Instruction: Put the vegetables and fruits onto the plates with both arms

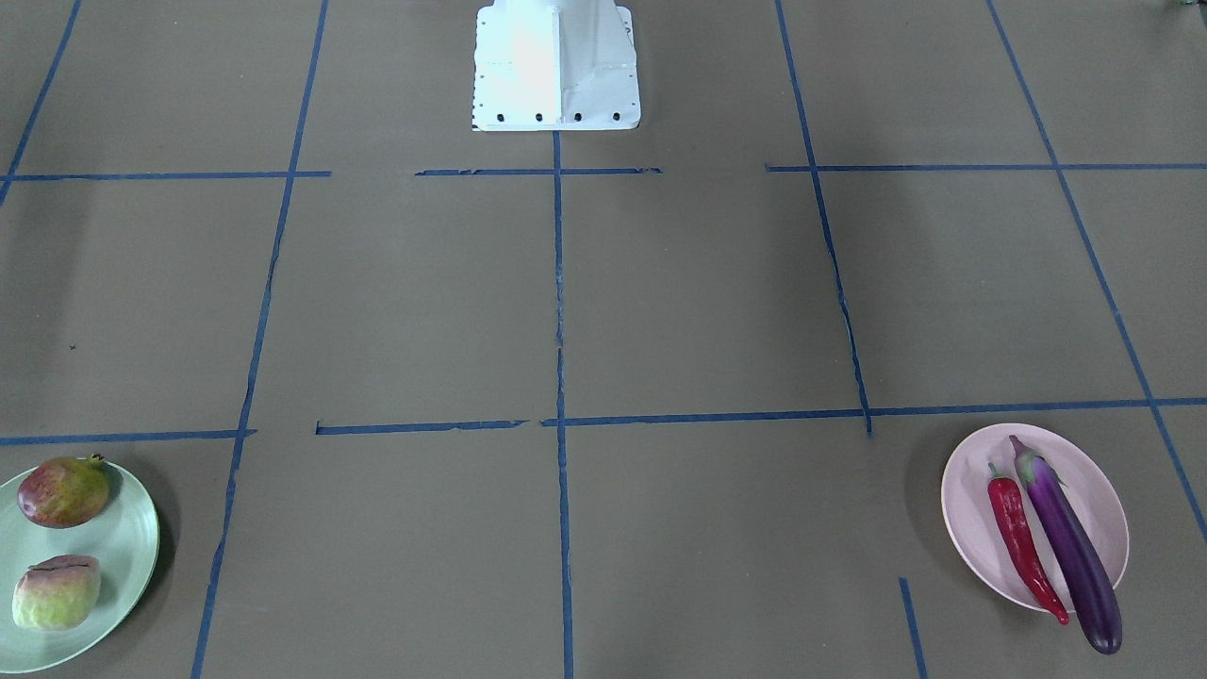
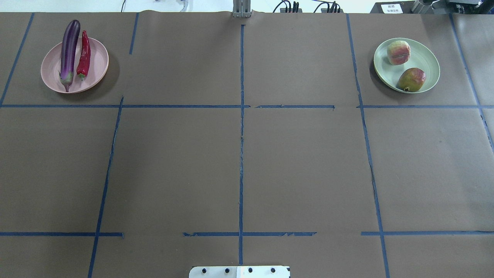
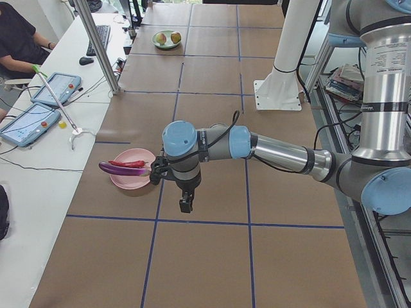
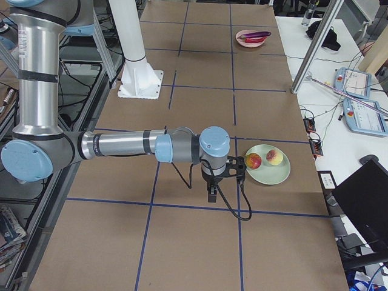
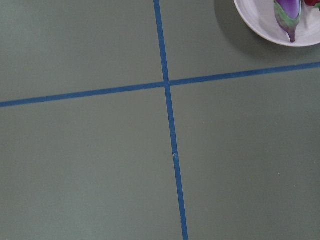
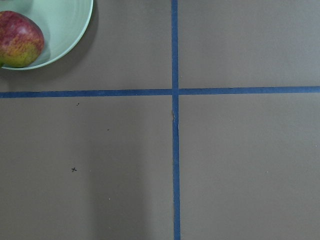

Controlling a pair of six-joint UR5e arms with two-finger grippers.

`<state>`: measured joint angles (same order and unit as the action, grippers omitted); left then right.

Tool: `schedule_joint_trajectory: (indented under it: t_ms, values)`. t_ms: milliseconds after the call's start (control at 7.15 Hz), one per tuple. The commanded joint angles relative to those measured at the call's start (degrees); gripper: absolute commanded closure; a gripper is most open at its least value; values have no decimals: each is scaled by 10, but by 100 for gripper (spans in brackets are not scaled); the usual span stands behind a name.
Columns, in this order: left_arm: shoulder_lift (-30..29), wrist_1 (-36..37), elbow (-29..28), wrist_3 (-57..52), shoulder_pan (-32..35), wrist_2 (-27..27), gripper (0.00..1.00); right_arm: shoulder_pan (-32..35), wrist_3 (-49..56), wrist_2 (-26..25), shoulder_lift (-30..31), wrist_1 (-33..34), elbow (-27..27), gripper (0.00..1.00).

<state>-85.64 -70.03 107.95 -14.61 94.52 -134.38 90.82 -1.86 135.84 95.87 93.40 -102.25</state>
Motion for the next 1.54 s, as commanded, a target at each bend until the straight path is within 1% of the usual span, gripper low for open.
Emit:
schedule_joint_trajectory:
  t_ms: [0, 140, 280, 559, 699, 839, 1118, 1398]
  values:
    - [34, -24, -7, 1, 0, 2, 0, -17, 4, 6, 13, -1, -9, 0]
    - [34, -33, -32, 15, -3, 2, 0, -33, 2, 6, 24, -1, -8, 0]
    - [34, -60, -55, 18, -5, 3, 0, -40, -2, 10, 29, 1, -3, 0]
    - [37, -64, -61, 47, -30, 4, 0, -42, -2, 39, 30, 1, -2, 0]
    - [36, -71, -63, 49, -56, 17, 0, -44, -2, 43, 30, 1, -5, 0]
    - [38, -77, -48, 51, -55, 15, 0, -44, 0, 45, 31, 0, -9, 0]
    - [37, -76, -41, 53, -56, 17, 0, -44, 1, 41, 28, -1, -8, 0]
    - [38, -74, -52, 52, -55, 13, 0, -44, 5, 43, 31, -1, -8, 0]
